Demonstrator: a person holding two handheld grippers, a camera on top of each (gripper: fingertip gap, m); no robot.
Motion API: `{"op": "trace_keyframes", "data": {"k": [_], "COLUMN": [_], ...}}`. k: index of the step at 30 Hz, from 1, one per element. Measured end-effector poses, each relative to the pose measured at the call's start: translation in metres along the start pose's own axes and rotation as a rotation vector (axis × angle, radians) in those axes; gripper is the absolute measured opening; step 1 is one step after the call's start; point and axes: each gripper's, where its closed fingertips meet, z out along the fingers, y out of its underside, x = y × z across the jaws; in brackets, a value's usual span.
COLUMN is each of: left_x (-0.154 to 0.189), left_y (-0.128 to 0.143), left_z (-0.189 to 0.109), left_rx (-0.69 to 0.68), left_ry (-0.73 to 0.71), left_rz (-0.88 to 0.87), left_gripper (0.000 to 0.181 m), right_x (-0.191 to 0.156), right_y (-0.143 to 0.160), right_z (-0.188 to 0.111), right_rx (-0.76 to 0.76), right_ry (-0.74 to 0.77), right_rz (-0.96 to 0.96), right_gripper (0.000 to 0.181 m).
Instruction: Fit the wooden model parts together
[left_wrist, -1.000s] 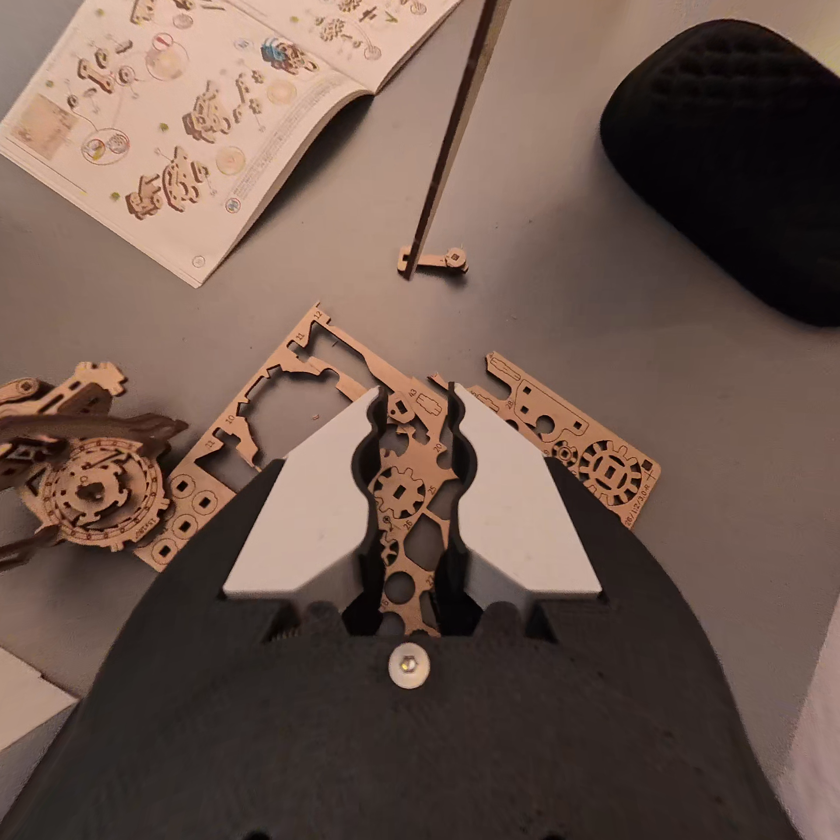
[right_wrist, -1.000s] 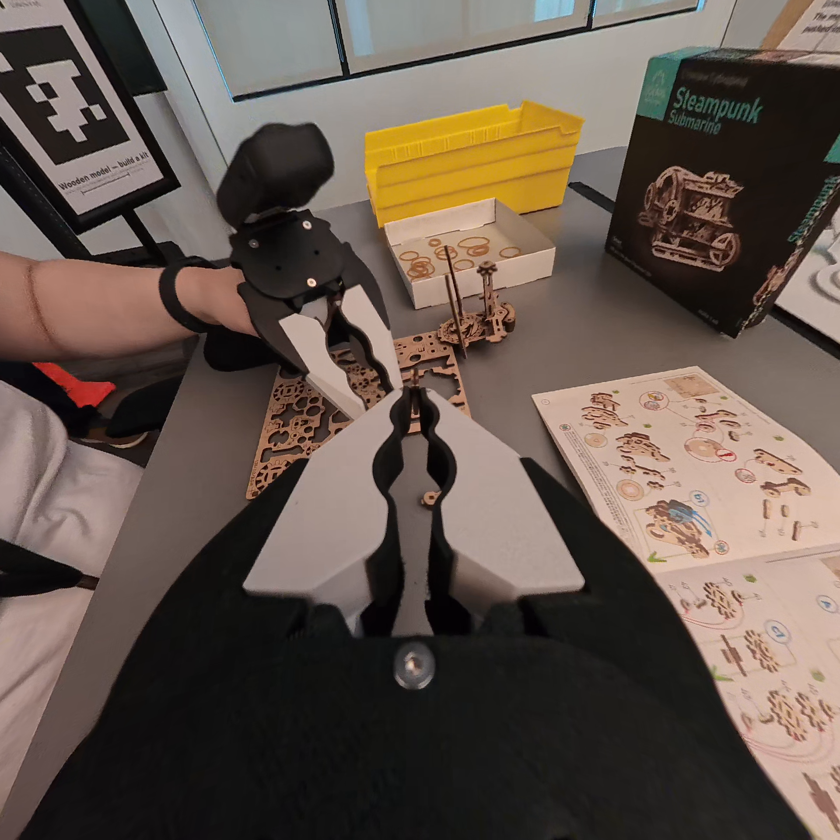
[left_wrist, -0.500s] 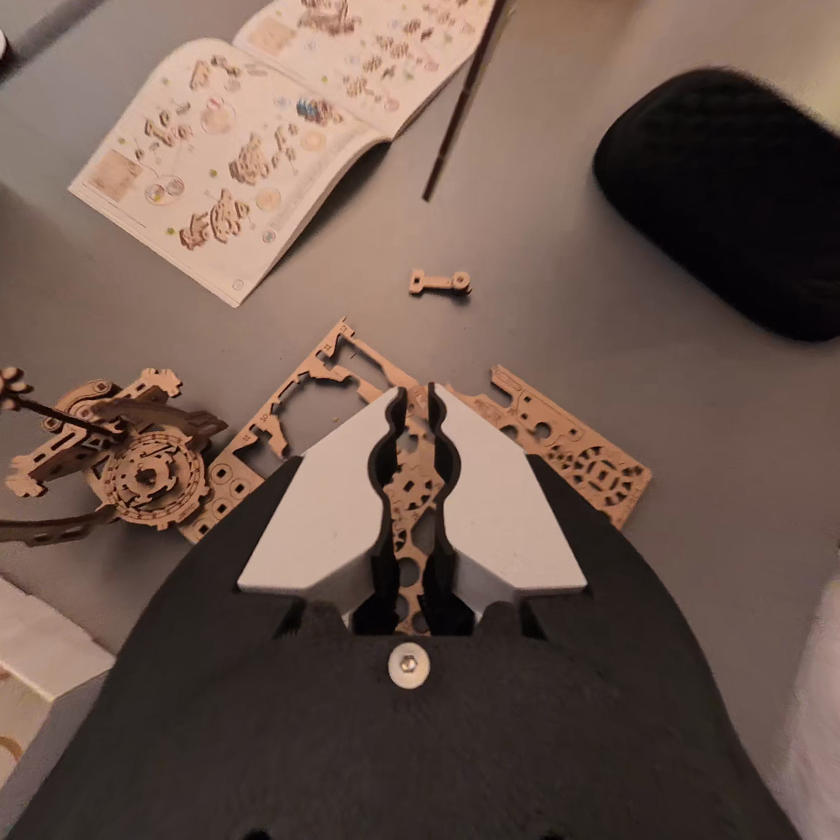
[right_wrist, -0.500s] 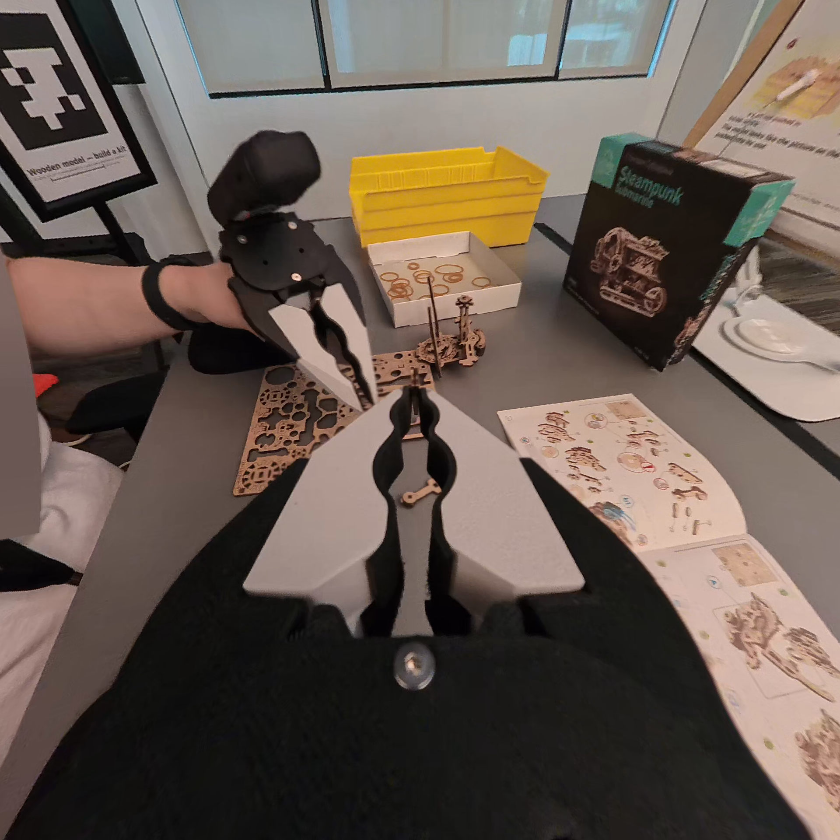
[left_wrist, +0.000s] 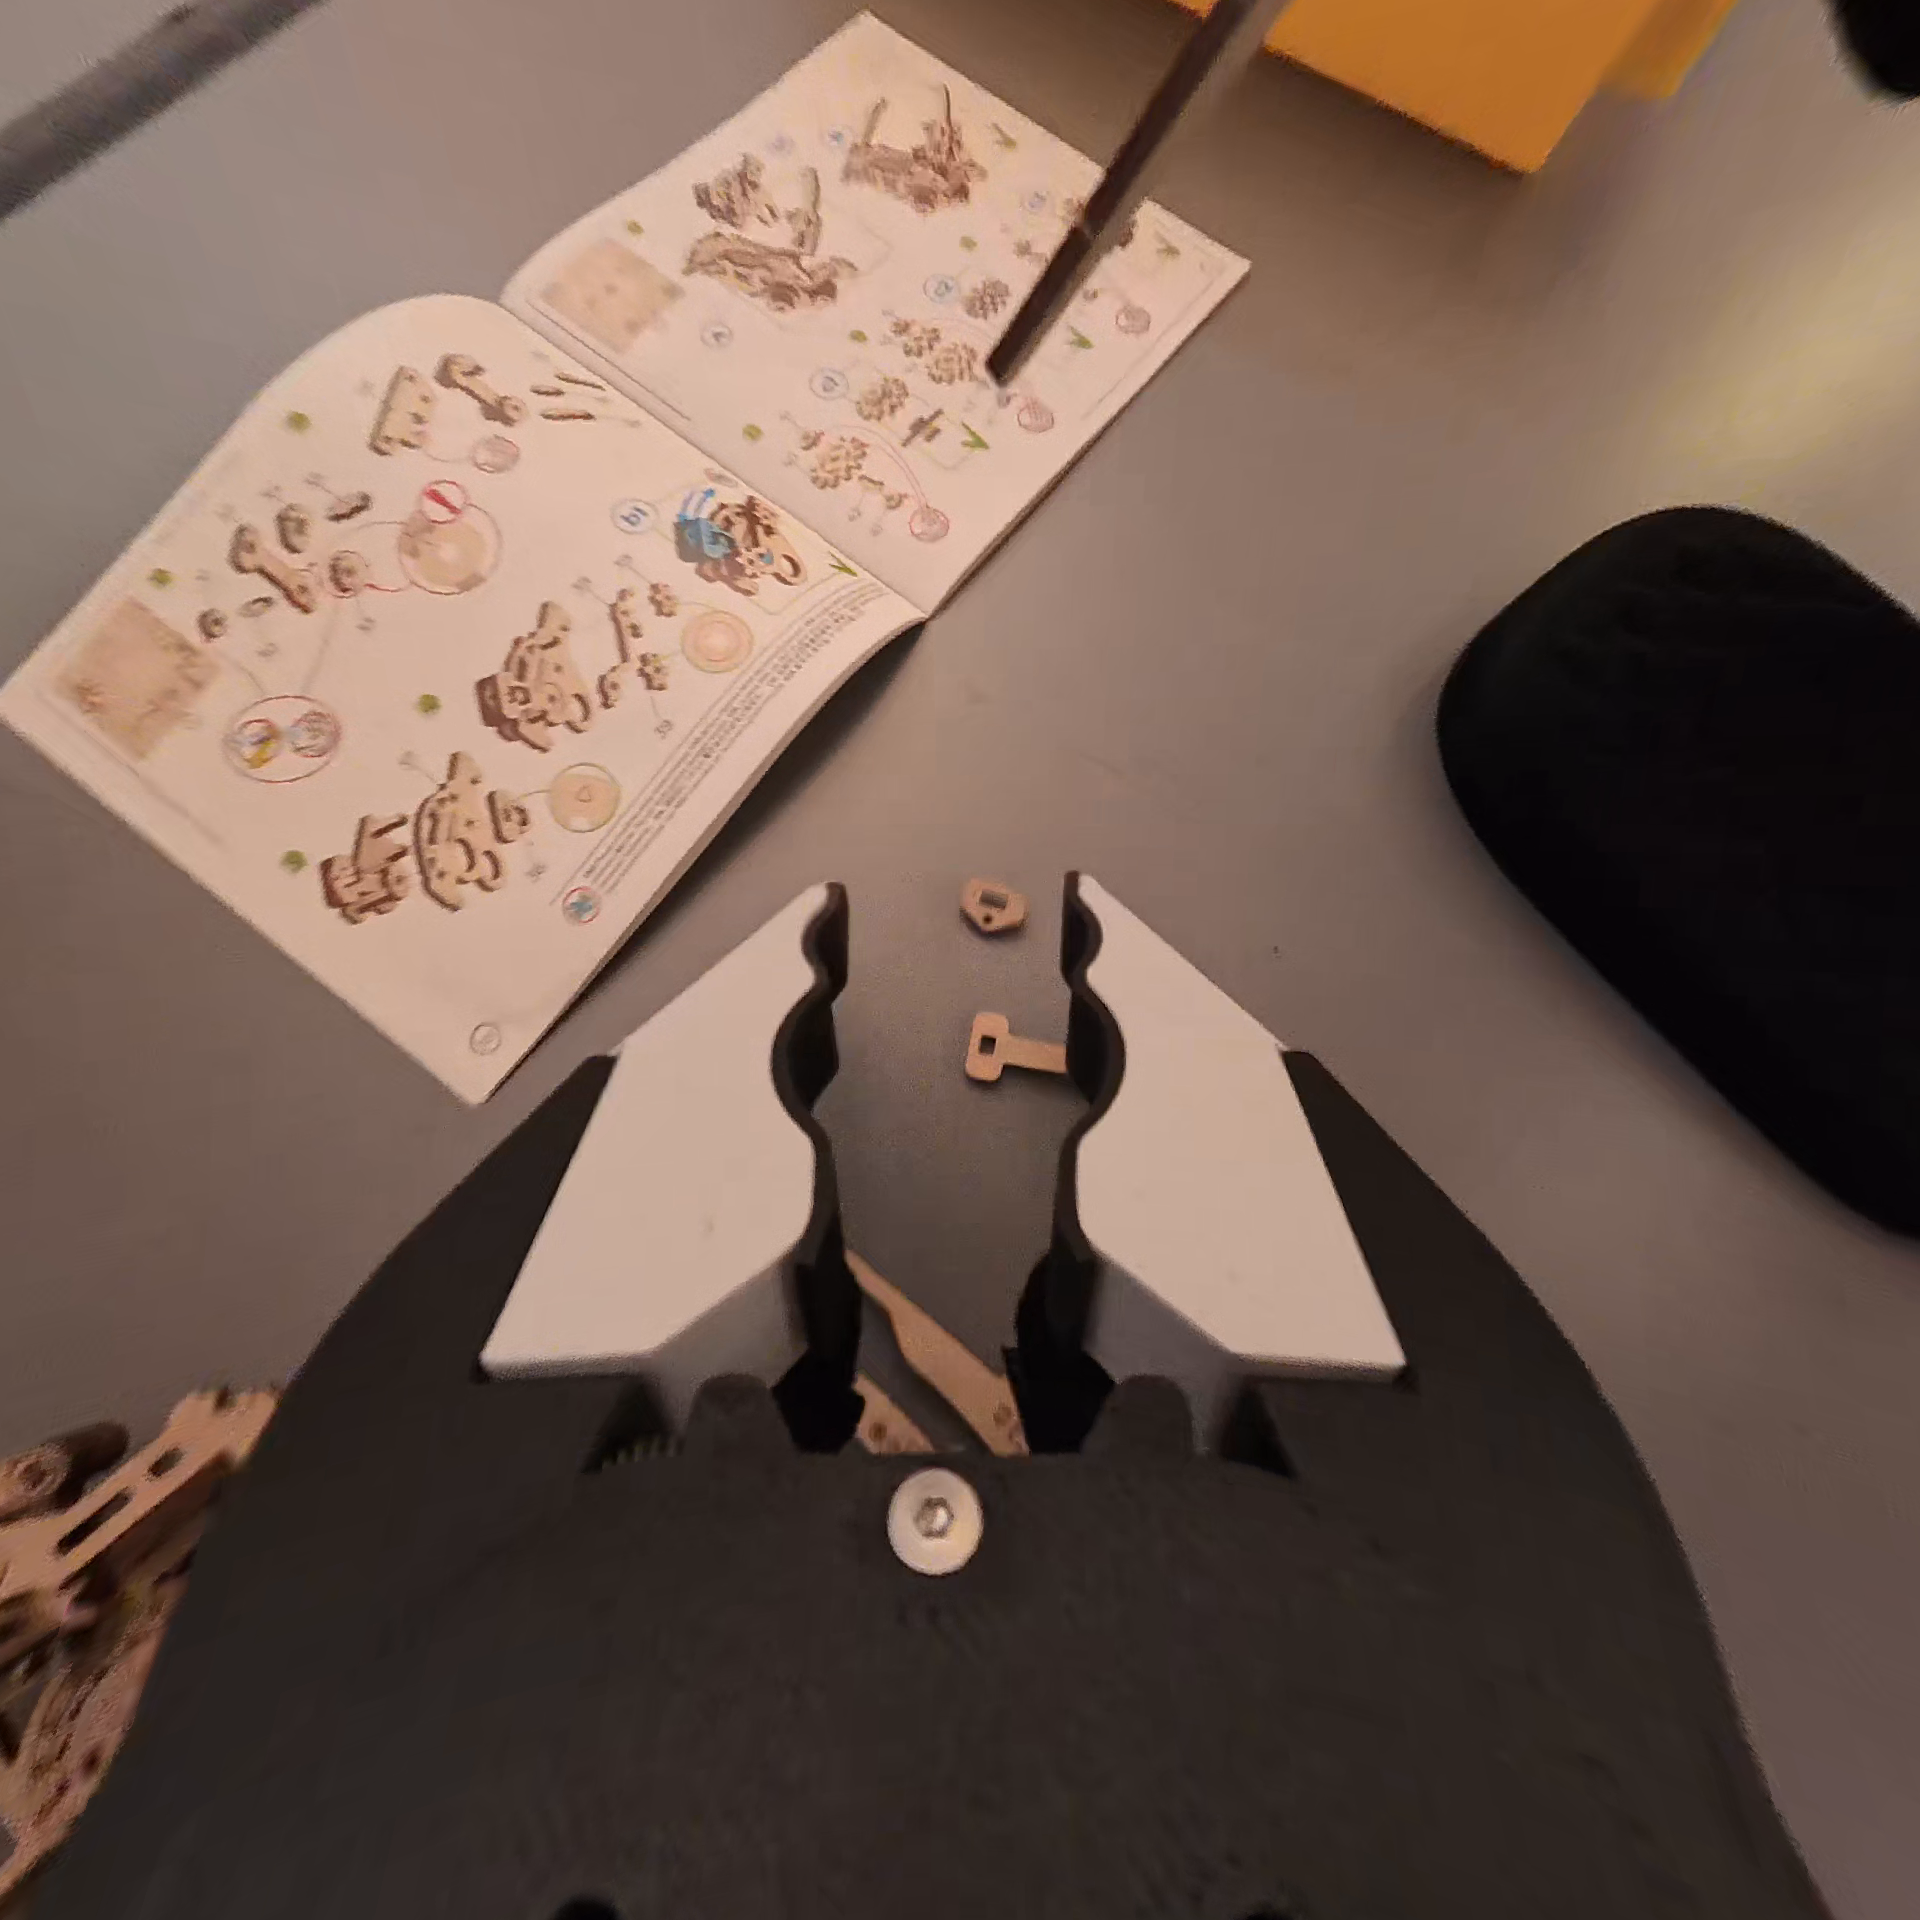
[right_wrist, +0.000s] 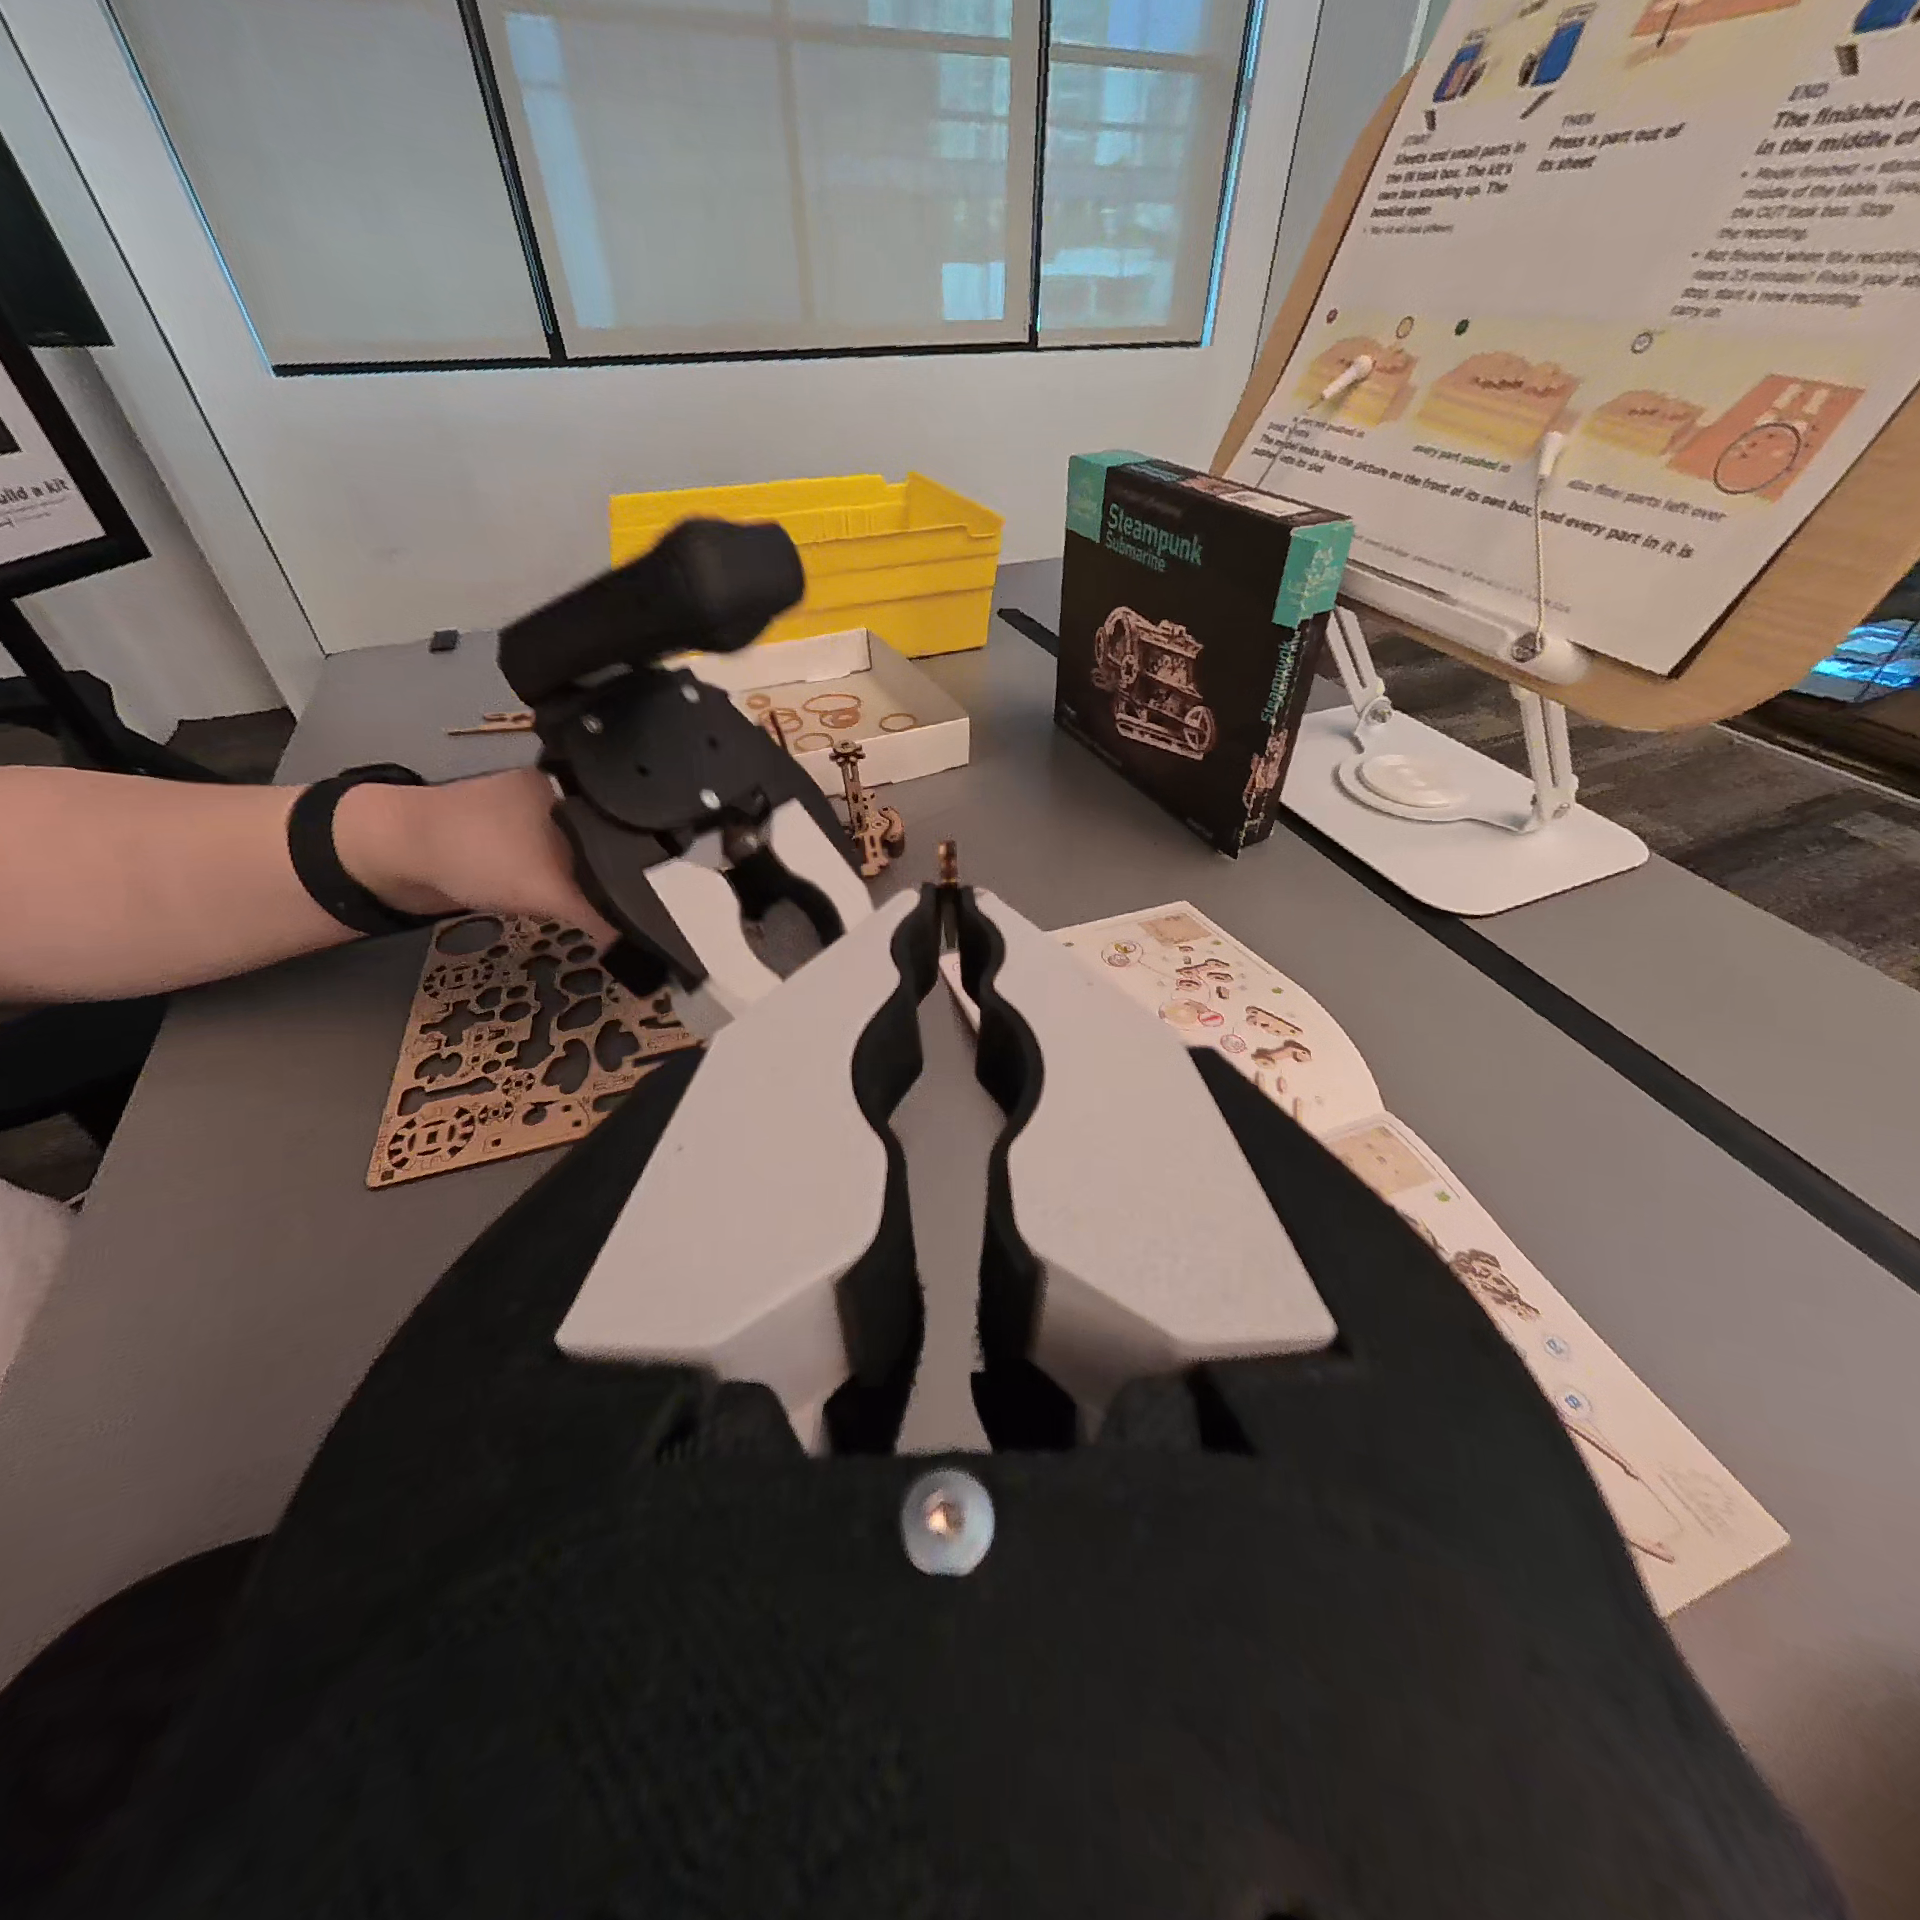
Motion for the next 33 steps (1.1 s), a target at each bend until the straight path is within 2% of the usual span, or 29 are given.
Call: {"op": "trace_keyframes", "data": {"k": [1, 4, 6, 8, 10, 12, 14, 17, 19, 22, 24, 28, 30, 33], "left_x": [-0.001, -0.005, -0.018, -0.030, -0.033, -0.031, -0.036, -0.032, -0.039, -0.046, -0.048, -0.049, -0.047, -0.046], "left_y": [-0.002, 0.006, 0.040, 0.084, 0.111, 0.122, 0.130, 0.125, 0.124, 0.126, 0.123, 0.118, 0.119, 0.121], "left_z": [-0.010, -0.056, -0.084, -0.105, -0.121, -0.130, -0.135, -0.136, -0.137, -0.137, -0.136, -0.137, -0.135, -0.131], "left_rx": [0.029, 0.075, 0.003, -0.095, -0.088, -0.032, -0.010, 0.053, 0.072, 0.076, 0.103, 0.118, 0.101, 0.073], "left_ry": [0.000, -0.033, -0.129, -0.210, -0.230, -0.199, -0.178, -0.093, -0.117, -0.125, -0.091, -0.026, -0.035, -0.081], "left_rz": [-0.016, -0.056, -0.086, -0.153, -0.234, -0.326, -0.419, -0.481, -0.463, -0.443, -0.476, -0.550, -0.530, -0.486], "left_gripper": [0.039, 0.034, 0.035, 0.048, 0.049, 0.049, 0.057, 0.066, 0.068, 0.066, 0.064, 0.062, 0.063, 0.065], "right_x": [0.001, 0.004, 0.006, 0.000, -0.018, -0.047, -0.069, -0.095, -0.103, -0.124, -0.117, -0.110, -0.095, -0.086], "right_y": [0.001, 0.001, 0.000, 0.005, 0.005, 0.008, 0.025, 0.046, 0.055, 0.054, 0.058, 0.057, 0.067, 0.099], "right_z": [0.000, -0.003, -0.005, -0.004, 0.003, 0.022, 0.048, 0.065, 0.060, 0.037, 0.024, 0.010, 0.006, 0.006], "right_rx": [0.001, -0.002, -0.013, -0.060, -0.077, -0.070, -0.113, -0.146, -0.154, -0.103, -0.151, -0.165, -0.228, -0.392], "right_ry": [-0.001, 0.016, 0.028, -0.002, -0.073, -0.164, -0.182, -0.183, -0.143, -0.103, 0.026, 0.156, 0.261, 0.266], "right_rz": [0.006, 0.000, -0.011, -0.008, 0.025, 0.105, 0.218, 0.299, 0.176, -0.168, -0.330, -0.559, -0.732, -0.891], "right_gripper": [0.000, 0.001, 0.001, 0.000, 0.001, 0.000, 0.000, 0.000, 0.000, 0.000, 0.000, 0.000, 0.001, 0.001]}}
